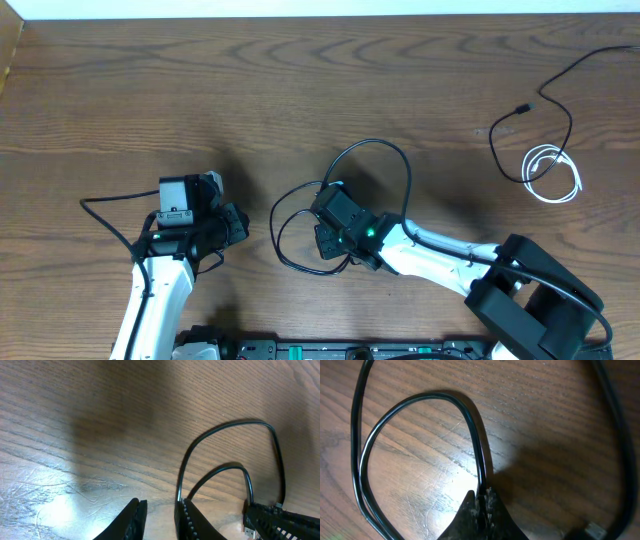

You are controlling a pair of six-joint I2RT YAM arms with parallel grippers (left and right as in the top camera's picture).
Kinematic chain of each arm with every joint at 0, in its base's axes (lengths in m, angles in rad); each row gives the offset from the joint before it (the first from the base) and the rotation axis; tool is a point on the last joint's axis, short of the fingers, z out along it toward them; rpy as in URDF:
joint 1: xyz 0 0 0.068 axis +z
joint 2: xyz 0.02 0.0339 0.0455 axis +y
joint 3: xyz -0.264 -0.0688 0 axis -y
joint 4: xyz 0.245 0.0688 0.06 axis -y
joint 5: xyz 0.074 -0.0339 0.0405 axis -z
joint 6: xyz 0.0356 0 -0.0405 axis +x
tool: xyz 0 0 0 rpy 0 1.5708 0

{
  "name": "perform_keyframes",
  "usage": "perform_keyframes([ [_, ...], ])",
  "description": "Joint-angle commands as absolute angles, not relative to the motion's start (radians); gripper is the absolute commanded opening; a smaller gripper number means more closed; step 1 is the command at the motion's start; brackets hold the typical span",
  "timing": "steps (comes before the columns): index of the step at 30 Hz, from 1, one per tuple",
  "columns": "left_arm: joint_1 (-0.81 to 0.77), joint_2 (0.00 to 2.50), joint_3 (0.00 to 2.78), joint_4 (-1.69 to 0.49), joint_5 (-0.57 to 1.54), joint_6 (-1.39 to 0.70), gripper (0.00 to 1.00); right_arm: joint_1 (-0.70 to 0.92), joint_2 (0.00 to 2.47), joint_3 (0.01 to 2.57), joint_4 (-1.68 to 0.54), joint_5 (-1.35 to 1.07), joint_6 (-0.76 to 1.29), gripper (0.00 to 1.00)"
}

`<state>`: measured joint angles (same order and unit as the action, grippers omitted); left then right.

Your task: Untangle cables

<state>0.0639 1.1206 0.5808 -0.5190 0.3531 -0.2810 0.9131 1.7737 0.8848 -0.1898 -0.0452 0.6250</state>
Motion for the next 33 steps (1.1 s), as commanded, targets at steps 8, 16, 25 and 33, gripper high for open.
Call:
perform_keyframes([
  [8, 0.066, 1.123, 0.573, -0.521, 0.347, -0.274, 0.26, 0.9, 1.66, 0.904, -0.236, -0.081, 0.55, 0.01],
  [16, 0.066, 1.123, 0.573, -0.521, 0.347, -0.274, 0.26, 0.883, 1.562, 0.904, -0.373, 0.043, 0.539, 0.01],
  [25, 0.066, 1.123, 0.573, -0.521, 0.347, -0.274, 0.26, 0.862, 1.603, 0.903, -0.416, 0.102, 0.583, 0.04],
  [33, 0.066, 1.123, 0.573, -0.521, 0.347, -0.274, 0.26, 0.856, 1.671, 0.901, -0.422, 0.159, 0.584, 0.59],
])
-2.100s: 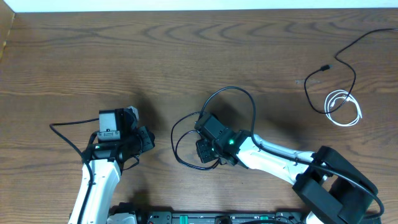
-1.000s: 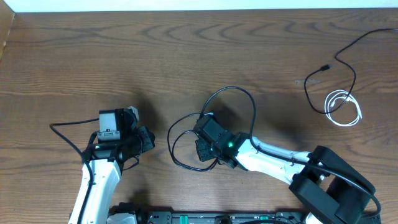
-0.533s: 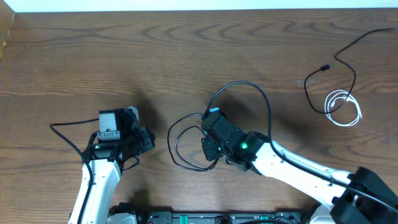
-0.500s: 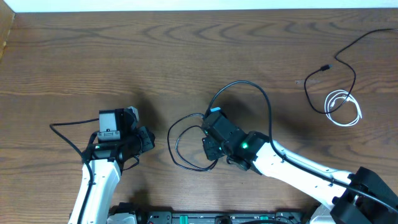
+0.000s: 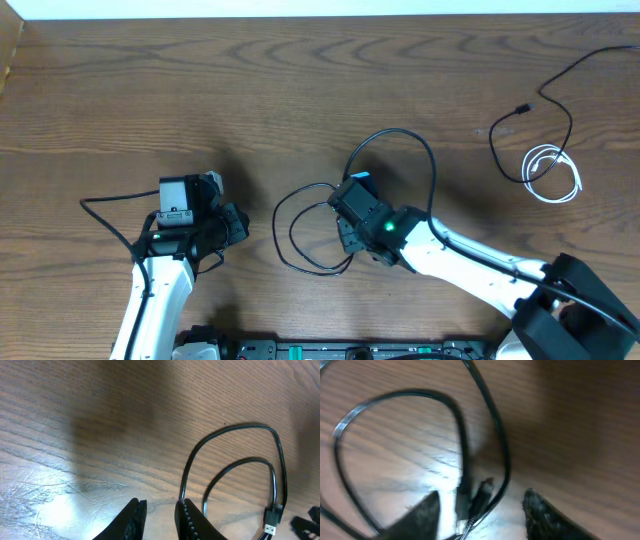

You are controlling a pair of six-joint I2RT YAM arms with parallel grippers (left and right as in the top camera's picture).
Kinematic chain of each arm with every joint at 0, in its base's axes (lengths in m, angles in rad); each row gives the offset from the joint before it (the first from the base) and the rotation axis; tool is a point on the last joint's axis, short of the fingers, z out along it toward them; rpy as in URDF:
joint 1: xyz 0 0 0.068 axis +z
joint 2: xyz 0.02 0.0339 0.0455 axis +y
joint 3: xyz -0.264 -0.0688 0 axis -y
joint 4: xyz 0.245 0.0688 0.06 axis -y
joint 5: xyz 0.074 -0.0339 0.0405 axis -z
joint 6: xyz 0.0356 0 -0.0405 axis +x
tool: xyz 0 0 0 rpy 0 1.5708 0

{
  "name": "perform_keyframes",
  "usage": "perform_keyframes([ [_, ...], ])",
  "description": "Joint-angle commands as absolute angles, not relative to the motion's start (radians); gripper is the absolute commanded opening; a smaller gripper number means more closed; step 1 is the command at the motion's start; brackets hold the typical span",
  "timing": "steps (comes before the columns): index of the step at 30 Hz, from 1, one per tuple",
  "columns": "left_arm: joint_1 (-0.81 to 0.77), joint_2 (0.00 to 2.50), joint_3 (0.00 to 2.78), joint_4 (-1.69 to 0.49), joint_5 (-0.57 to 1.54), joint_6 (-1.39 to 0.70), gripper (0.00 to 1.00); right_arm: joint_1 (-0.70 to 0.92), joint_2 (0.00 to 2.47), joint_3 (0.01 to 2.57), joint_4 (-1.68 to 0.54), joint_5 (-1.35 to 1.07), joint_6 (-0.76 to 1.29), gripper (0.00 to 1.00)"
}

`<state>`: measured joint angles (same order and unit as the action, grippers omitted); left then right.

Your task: Untangle cables

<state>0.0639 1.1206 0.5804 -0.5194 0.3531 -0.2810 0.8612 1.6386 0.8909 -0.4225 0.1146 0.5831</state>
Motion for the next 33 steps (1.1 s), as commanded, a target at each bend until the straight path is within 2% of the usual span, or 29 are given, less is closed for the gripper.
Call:
perform_keyframes([
  [1, 0.066, 1.123, 0.573, -0.521, 0.347, -0.274, 0.26, 0.856, 1.685, 0.901, -0.421, 0.159, 0.591, 0.63],
  [3, 0.066, 1.123, 0.573, -0.521, 0.347, -0.274, 0.27, 0.856, 1.706, 0.901, -0.418, 0.159, 0.598, 0.68],
  [9, 0.066, 1.123, 0.573, -0.521, 0.347, -0.274, 0.31, 0.855, 1.707, 0.901, -0.407, 0.109, 0.602, 0.7],
  [15, 0.066, 1.123, 0.573, -0.521, 0.347, -0.274, 0.31, 0.865, 1.708, 0.901, -0.393, -0.104, 0.673, 0.71],
  [20, 0.066, 1.123, 0.573, -0.521, 0.347, -0.274, 0.31, 0.894, 1.708, 0.901, -0.387, -0.123, 0.68, 0.74],
  [22, 0.066, 1.123, 0.573, -0.521, 0.347, -0.274, 0.23, 0.899, 1.708, 0.901, -0.374, -0.153, 0.68, 0.79],
  [25, 0.066, 1.123, 0.573, -0.522, 0.347, -0.274, 0.1, 0.896, 1.708, 0.9, -0.352, -0.229, 0.68, 0.79],
  [33, 0.066, 1.123, 0.562, -0.58, 0.401, -0.346, 0.08, 0.867, 1.724, 0.894, -0.329, -0.333, 0.676, 0.79],
])
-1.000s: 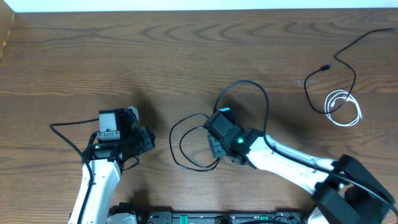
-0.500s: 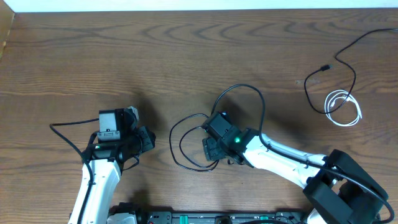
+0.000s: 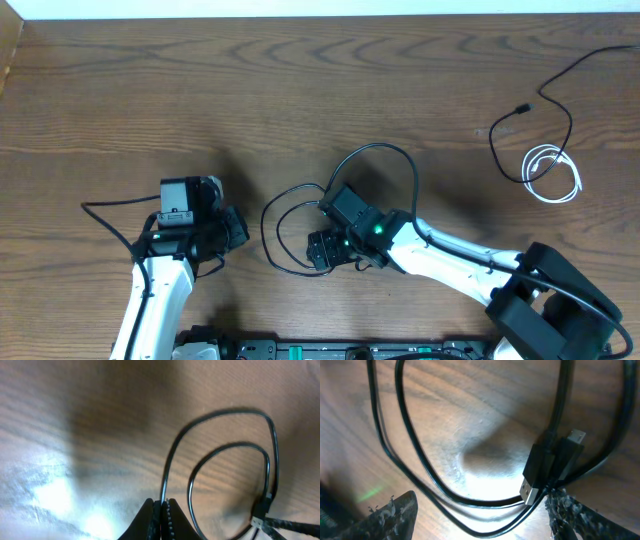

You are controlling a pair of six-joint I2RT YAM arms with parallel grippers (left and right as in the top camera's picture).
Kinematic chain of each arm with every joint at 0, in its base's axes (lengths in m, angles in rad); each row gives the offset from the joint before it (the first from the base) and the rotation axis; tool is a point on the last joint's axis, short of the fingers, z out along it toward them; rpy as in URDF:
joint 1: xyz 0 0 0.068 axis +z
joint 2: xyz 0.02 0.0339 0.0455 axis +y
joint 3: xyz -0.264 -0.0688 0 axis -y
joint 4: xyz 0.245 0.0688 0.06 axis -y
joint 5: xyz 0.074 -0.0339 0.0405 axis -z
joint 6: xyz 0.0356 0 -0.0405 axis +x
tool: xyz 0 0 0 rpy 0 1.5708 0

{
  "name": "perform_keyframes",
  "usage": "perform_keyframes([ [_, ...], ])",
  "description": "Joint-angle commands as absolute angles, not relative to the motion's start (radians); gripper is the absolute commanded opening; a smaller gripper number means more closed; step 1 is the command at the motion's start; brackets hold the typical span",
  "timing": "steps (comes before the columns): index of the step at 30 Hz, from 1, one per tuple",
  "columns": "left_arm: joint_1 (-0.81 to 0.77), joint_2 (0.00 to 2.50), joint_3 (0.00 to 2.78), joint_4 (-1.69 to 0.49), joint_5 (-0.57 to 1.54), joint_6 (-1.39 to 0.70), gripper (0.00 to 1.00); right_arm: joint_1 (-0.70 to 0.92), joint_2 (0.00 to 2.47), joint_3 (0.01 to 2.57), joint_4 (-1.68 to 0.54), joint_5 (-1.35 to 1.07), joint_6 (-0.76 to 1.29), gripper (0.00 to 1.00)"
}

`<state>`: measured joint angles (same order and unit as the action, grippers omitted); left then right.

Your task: Untangle cables

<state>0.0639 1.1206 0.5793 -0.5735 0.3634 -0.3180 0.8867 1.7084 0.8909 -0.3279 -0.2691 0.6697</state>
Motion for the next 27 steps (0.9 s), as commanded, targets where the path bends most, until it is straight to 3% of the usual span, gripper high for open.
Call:
perform_keyframes([
  [1, 0.066, 1.124, 0.554, -0.579, 0.412, -0.346, 0.08, 0.86, 1.725, 0.891, -0.328, -0.352, 0.676, 0.79],
  [10, 0.066, 1.206, 0.5, -0.559, 0.466, -0.369, 0.08, 0.781, 1.737, 0.839, -0.305, -0.479, 0.704, 0.83],
  [14, 0.066, 1.312, 0.5, -0.532, 0.508, -0.372, 0.08, 0.765, 1.737, 0.754, -0.194, -0.526, 0.792, 0.82],
  [20, 0.066, 1.474, 0.5, -0.461, 0.568, -0.371, 0.08, 0.767, 1.737, 0.59, 0.097, -0.527, 0.996, 0.72],
  [24, 0.066, 1.546, 0.5, -0.429, 0.581, -0.371, 0.08, 0.767, 1.737, 0.553, 0.201, -0.477, 1.017, 0.6],
  [27, 0.066, 1.573, 0.5, -0.414, 0.591, -0.371, 0.08, 0.767, 1.737, 0.553, 0.229, -0.437, 1.018, 0.58],
])
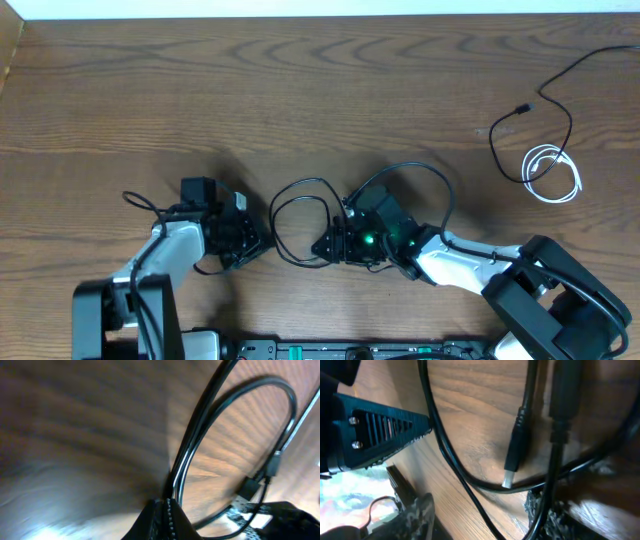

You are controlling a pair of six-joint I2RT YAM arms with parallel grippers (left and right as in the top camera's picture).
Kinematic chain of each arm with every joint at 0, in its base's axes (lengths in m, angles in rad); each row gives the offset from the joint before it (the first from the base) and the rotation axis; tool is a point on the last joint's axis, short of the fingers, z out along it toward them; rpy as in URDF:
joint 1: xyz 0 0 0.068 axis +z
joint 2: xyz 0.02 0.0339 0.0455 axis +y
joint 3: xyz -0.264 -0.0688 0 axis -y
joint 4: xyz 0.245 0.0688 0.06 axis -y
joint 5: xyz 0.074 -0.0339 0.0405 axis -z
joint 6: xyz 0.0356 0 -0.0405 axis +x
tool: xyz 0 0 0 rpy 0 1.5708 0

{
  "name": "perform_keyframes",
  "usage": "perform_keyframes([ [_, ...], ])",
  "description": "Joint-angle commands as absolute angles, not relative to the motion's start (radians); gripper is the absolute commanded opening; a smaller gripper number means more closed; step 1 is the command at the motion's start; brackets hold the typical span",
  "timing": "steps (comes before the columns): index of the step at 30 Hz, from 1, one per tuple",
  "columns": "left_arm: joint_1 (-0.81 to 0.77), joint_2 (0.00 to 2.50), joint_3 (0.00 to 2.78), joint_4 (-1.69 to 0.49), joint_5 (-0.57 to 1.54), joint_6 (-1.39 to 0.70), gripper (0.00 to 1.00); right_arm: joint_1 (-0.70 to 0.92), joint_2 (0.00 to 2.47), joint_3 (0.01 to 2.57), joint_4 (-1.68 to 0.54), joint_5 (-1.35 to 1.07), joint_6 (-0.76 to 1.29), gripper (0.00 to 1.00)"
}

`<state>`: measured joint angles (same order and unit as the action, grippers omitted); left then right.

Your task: Untangle cables

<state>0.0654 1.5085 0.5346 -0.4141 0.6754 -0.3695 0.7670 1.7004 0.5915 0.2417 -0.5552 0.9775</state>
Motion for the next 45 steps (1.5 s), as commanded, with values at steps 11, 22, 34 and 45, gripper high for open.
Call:
perform_keyframes([
  [11, 0.066, 1.577, 0.5, -0.405, 0.591, -0.371, 0.08, 0.777, 1.833, 0.553, 0.39, -0.345, 1.017, 0.45],
  [22, 0.066, 1.577, 0.5, -0.401, 0.567, -0.372, 0.08, 0.787, 1.909, 0.553, 0.526, -0.384, 1.016, 0.31],
  [34, 0.067, 1.577, 0.5, -0.381, 0.528, -0.372, 0.17, 0.786, 1.909, 0.553, 0.533, -0.388, 0.965, 0.01],
  [45, 0.155, 1.56, 0.624, -0.387, 0.903, -0.297, 0.27, 0.741, 1.909, 0.553, 0.818, -0.647, 0.742, 0.01],
])
